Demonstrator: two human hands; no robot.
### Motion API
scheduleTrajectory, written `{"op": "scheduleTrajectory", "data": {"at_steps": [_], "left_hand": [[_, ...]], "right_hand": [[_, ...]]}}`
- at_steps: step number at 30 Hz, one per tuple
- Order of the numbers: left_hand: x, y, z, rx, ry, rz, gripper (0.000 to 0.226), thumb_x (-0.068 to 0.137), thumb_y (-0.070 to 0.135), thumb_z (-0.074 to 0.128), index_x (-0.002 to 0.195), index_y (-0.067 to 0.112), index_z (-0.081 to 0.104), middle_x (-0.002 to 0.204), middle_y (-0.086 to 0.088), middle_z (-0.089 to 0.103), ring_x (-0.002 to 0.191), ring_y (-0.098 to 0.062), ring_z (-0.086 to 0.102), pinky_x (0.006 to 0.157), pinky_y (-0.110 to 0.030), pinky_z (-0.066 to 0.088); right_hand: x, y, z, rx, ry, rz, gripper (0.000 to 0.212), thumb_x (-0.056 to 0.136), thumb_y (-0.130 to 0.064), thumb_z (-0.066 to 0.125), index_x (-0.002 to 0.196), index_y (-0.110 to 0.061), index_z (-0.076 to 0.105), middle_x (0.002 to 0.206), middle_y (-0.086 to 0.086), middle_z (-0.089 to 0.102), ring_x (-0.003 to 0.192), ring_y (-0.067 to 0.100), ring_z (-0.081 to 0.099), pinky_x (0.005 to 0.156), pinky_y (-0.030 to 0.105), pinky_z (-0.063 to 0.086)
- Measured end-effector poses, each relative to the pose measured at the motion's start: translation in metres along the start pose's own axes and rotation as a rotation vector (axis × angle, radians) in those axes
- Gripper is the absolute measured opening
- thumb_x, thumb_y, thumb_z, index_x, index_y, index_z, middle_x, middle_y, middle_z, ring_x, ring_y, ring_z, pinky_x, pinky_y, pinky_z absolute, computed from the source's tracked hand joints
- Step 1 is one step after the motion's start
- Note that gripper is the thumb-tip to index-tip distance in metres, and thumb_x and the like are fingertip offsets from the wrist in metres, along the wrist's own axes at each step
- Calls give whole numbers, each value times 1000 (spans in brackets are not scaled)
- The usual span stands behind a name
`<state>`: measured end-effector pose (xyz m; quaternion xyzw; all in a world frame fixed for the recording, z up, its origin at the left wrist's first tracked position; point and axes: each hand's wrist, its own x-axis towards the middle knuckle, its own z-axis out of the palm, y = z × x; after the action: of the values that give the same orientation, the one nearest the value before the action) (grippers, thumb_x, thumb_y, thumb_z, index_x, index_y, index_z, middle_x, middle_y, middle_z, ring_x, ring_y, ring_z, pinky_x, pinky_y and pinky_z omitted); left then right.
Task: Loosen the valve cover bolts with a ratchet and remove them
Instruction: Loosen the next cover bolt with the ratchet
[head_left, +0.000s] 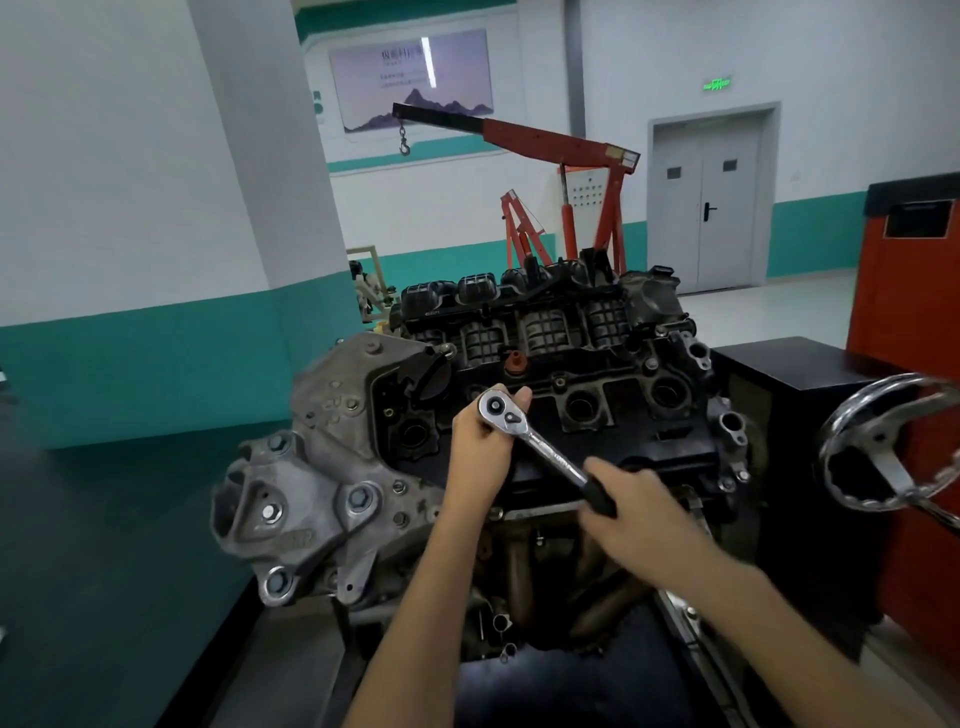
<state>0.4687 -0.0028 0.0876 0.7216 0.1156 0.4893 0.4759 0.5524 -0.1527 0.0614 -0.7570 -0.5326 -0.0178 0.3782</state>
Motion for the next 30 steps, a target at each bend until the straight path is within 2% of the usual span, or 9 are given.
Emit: {"op": "scheduleTrajectory", "data": {"at_steps": [2,7,10,15,19,21,24,27,30], "left_hand": [[1,0,2,15,29,4,49,96,17,62,61,20,28,58,11,26,58,-6,26,54,-19,27],[7,-1,4,31,118,-71,44,94,8,62,67,10,28,67,-2,18,55,-4,20,52,-13,27],[6,-2,-1,62,43,-40,50,95,15,62,63,18,24,62,1,22,57,-8,22,52,-19,25],[14,7,0,158,-52,-26,50,96,14,59,57,20,28,54,12,28,55,-6,26,53,-19,25],[6,-1,-6,57,3,-20,46,97,18,59,62,10,30,59,4,28,59,-10,27,55,-25,25],[3,-2,-6,34,14,-17,47,97,21,59,62,12,29,59,5,27,59,-10,27,55,-26,25],[2,0,0,62,57,-44,51,96,21,60,58,24,26,56,11,25,56,-8,24,53,-25,24],[7,-2,2,101,114,-98,47,95,21,62,61,16,29,62,-3,26,60,-13,24,56,-29,24],[10,-1,-2,166,108,-94,46,95,22,61,66,5,30,67,-10,27,62,-18,25,56,-30,24]], "right_hand": [[-25,-23,44,263,74,110,22,85,-15,65,80,-26,46,64,-1,50,51,3,47,49,13,39],[-25,-61,96,482,121,211,21,89,-11,57,109,-11,54,72,2,56,53,4,50,48,12,40],[-20,-37,60,322,-1,144,24,87,-9,57,111,-14,55,77,5,56,59,10,48,56,18,41],[31,7,-56,-254,-223,-107,23,89,-12,59,111,-15,57,73,-2,55,61,15,55,59,24,44],[54,-4,-73,-516,-198,-242,21,91,-22,58,111,-21,52,73,-4,47,75,26,60,65,32,44],[32,-1,-48,-390,-110,-176,14,89,-22,58,100,-24,48,76,2,51,77,31,62,64,34,46],[-15,-15,11,71,-34,28,20,86,-15,58,84,-24,41,68,6,52,61,25,55,55,33,43],[-28,-50,74,385,66,161,15,88,-8,56,100,-16,51,68,1,55,56,11,55,50,18,44],[-25,-64,92,451,99,169,17,89,-7,54,105,-12,51,69,-1,52,54,4,51,49,8,40]]}}
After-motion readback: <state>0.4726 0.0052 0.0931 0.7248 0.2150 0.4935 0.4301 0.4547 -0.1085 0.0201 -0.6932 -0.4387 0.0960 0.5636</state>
